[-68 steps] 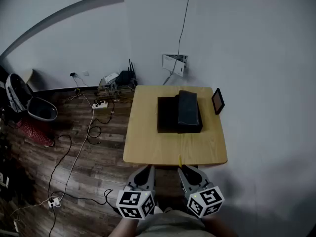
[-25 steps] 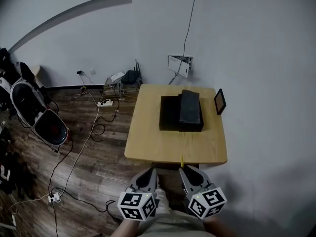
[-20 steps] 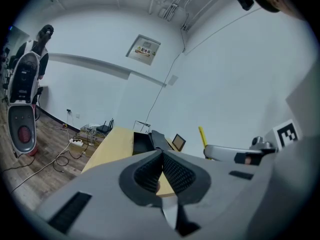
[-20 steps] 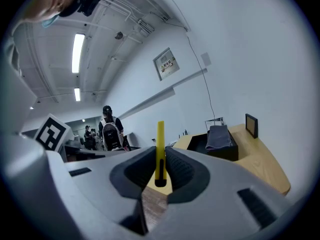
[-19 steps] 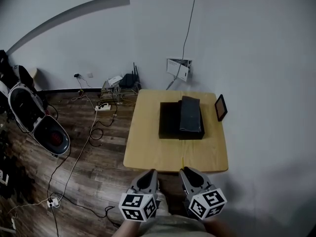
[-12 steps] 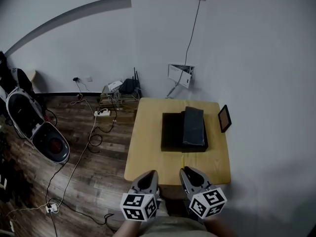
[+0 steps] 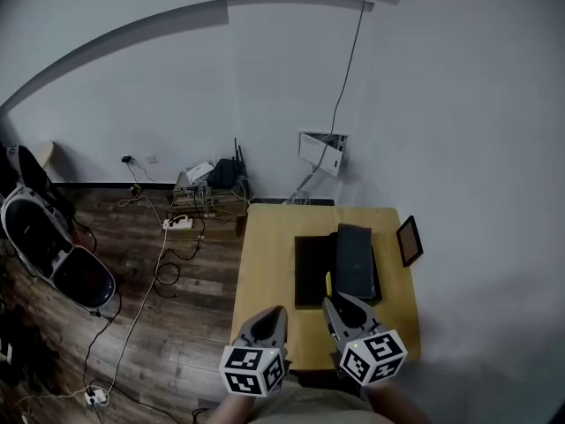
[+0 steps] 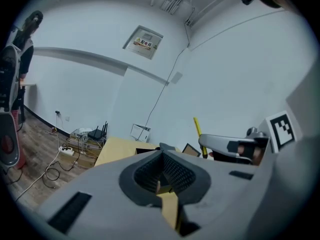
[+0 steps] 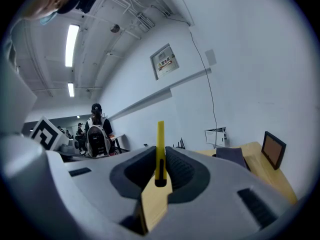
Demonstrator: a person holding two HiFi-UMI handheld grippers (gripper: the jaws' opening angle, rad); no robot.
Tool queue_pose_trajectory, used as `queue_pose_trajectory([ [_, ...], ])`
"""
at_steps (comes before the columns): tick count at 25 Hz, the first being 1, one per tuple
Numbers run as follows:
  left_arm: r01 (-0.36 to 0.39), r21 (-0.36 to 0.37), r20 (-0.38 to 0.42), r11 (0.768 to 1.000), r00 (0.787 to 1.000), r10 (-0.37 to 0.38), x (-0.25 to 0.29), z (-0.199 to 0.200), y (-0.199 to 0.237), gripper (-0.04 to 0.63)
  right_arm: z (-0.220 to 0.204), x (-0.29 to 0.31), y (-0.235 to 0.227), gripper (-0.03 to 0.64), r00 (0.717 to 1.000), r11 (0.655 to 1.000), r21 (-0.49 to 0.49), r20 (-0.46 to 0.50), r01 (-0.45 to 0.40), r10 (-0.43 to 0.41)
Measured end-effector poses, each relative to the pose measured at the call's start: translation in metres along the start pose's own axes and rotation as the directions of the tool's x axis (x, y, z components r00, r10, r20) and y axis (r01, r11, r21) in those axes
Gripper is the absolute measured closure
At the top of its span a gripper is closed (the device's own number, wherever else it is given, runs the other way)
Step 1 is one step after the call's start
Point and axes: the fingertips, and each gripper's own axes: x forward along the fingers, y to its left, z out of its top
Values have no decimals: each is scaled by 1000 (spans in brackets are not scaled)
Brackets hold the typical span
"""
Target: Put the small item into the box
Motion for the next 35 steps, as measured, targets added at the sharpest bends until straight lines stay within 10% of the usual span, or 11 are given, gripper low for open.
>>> queue_pose_trajectory([
  [16,48,-40,-80,998,996,-51,84,11,64,592,-39,126,-62,568,979,991,19,-161,130,-126],
  [35,36,-78,-185,996,982,-50,115,-13,98,592,-166,215,-144,568,827,952,34,-505,304,-246],
])
